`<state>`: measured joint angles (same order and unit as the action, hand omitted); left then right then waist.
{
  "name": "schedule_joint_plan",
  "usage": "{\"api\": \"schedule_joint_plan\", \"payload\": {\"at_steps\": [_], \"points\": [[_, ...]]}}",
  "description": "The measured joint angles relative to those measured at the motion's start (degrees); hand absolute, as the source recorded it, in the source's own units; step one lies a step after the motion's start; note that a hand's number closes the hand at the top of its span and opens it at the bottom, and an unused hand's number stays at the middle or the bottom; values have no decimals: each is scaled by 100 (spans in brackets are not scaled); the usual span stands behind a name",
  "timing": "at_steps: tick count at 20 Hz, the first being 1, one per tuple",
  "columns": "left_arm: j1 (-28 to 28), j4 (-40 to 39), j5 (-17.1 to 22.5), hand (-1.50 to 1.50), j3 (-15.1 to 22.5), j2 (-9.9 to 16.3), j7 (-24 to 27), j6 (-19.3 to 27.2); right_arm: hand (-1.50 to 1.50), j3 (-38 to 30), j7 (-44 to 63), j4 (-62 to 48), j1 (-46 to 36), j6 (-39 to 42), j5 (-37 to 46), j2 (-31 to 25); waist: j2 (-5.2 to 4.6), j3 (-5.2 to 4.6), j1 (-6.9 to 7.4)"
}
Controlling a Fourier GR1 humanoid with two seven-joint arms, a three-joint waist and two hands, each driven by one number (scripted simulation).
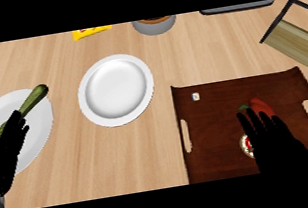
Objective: Pick the cupcake from the tray and place it in the tiered shelf
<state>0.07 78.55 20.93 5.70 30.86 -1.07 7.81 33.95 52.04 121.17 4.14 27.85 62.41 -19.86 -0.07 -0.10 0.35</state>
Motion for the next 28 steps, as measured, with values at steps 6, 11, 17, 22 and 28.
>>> {"api": "schedule_joint_plan", "payload": {"at_steps": [6,11,17,22,28], "points": [[83,26,-172,0,-159,-134,3,-106,-150,-284,-172,-433,-224,287,74,194,7,7,-16],[198,36,-291,0,-348,-231,50,-313,-150,-488,-367,-918,-238,202,261,243,9,9,-22],[131,169,-556,0,-486,-474,-166,-323,-150,-783,-900,-1513,-257,-291,427,214,8,11,-29],[81,69,-718,0,-730,-590,-201,-514,-150,-923,-1246,-1925,-289,-549,586,316,8,10,-31],[180,231,-955,0,-915,-761,-307,-654,150,-1139,-1517,-2305,-321,-641,693,458,9,10,-28]]}}
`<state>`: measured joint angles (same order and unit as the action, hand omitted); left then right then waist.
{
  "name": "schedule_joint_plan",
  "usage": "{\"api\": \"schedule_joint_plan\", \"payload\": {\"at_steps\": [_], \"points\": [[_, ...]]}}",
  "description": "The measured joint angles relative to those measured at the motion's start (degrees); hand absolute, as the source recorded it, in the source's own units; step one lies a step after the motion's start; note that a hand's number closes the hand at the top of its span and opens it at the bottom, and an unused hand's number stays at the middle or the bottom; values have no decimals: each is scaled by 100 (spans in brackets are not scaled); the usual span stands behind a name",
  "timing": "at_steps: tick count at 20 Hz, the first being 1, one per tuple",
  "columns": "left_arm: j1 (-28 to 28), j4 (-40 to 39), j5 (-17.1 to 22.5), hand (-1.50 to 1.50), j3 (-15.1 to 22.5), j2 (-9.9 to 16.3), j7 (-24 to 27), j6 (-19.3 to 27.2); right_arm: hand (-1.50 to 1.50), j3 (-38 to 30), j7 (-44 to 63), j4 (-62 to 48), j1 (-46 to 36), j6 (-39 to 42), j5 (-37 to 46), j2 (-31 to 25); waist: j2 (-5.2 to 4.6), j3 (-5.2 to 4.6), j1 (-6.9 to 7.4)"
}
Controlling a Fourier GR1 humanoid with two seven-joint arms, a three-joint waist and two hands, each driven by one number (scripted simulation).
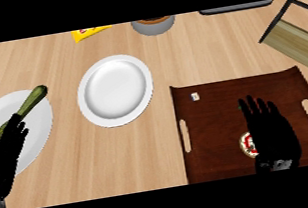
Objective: Pick the cupcake from the tray and place it in the tiered shelf
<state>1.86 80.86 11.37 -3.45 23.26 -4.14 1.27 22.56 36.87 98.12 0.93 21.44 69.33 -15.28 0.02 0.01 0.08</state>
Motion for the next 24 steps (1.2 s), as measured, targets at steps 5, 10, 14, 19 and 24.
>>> {"api": "schedule_joint_plan", "payload": {"at_steps": [5,10,14,19,24], "points": [[17,24,-110,0,-114,-110,-23,-110,150,-214,-413,-262,26,-374,-5,-12,48,-49,6],[128,173,-234,0,-150,-249,-36,-118,150,-110,-490,-258,13,-442,280,-7,66,-69,2],[21,178,-294,0,-220,-304,-141,-159,150,-182,-702,-219,-6,-543,410,-120,57,-57,0],[-89,114,-415,0,-245,-377,-152,-144,150,-658,-663,-432,-400,-733,329,62,19,-26,15],[-169,128,-336,0,-302,-290,-186,-287,150,-1989,-128,-1175,-1449,-820,-215,304,-24,-6,96]]}}
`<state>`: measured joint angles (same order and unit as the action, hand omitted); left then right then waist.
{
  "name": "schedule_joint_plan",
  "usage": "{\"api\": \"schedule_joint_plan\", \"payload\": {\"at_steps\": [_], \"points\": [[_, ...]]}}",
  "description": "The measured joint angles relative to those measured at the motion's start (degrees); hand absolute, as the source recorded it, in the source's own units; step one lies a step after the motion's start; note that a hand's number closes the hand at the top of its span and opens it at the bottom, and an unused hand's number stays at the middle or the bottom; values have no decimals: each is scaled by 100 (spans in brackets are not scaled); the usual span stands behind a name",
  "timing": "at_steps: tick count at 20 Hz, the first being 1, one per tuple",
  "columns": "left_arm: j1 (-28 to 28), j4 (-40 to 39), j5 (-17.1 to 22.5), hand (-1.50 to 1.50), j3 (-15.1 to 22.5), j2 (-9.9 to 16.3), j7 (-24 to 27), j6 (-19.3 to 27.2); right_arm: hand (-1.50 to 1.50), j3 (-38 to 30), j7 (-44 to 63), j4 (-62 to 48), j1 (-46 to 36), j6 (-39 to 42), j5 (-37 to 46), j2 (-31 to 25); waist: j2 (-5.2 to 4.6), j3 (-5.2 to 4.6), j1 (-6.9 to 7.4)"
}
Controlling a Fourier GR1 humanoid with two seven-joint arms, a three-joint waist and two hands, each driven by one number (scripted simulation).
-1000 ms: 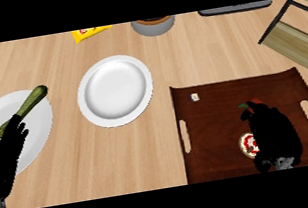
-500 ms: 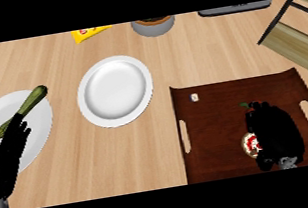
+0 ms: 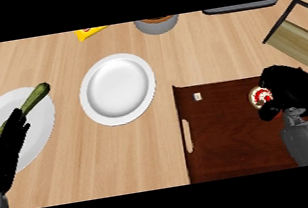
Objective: Pick the cupcake from the tray and place it in the tiered shelf
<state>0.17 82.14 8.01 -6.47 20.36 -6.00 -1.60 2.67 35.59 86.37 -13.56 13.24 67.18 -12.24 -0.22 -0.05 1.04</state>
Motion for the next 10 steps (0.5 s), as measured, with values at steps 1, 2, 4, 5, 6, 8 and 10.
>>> {"api": "schedule_joint_plan", "payload": {"at_steps": [1,2,4,5,6,8,10], "points": [[-11,-39,-38,0,24,-36,24,22,150,-198,75,-166,-258,-24,-64,-1,-3,2,0],[-10,-59,10,0,-36,4,25,-33,150,-354,119,-273,-441,-48,-120,-16,0,2,-7],[74,-33,-7,0,-54,-5,66,-63,150,-576,203,-343,-718,-91,-205,-42,8,4,-24],[-2,-89,-11,0,-76,-1,30,-57,150,-674,254,-361,-875,-84,-232,-77,10,4,-39],[3,-102,-18,0,-85,-22,46,-58,150,-752,335,-325,-992,-61,-263,-85,13,4,-49],[-7,-152,-23,0,-128,-25,54,-67,150,-884,464,36,-1045,74,-369,-138,24,4,-86],[-3,-127,-93,0,-88,-105,41,2,150,-997,695,275,-1221,162,-442,-101,29,3,-95]]}}
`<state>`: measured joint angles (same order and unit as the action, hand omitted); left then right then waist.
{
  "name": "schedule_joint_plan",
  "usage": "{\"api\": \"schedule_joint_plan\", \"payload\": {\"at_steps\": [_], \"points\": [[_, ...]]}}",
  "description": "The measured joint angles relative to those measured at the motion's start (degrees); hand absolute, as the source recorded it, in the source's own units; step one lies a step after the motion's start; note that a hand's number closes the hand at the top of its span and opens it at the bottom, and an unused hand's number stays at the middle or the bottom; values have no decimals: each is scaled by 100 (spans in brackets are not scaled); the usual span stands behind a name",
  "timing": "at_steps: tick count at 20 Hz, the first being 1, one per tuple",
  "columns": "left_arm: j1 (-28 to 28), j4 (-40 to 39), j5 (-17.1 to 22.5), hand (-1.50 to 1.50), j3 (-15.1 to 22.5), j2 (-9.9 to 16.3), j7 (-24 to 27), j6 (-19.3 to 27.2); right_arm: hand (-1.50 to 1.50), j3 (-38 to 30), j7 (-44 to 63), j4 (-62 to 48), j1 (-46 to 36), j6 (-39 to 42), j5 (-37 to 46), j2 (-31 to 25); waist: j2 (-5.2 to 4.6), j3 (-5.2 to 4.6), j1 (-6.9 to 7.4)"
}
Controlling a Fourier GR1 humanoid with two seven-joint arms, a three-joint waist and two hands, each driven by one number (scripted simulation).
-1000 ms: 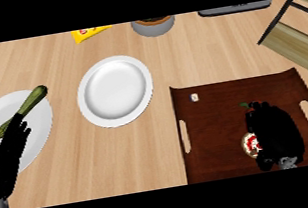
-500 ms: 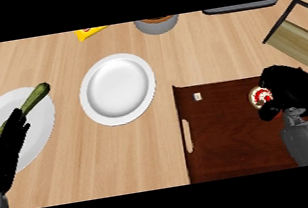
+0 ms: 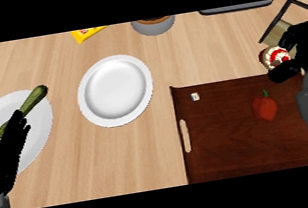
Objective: Pick the cupcake from the tray and place it in the tiered shelf
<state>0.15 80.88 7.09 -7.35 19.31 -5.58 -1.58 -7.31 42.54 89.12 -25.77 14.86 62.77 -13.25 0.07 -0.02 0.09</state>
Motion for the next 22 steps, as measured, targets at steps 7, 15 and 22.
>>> {"api": "schedule_joint_plan", "payload": {"at_steps": [7,15,22], "points": [[151,28,-35,0,-38,-28,65,-36,150,-554,742,1479,-332,325,-629,219,25,-1,-51],[17,-21,-96,0,-91,-68,-19,-64,150,-872,1293,2860,-910,843,-996,-16,18,-2,-38],[92,108,-91,0,-125,-94,-48,-156,150,-1215,1343,2690,-1693,1079,-891,-711,12,-4,-4]]}}
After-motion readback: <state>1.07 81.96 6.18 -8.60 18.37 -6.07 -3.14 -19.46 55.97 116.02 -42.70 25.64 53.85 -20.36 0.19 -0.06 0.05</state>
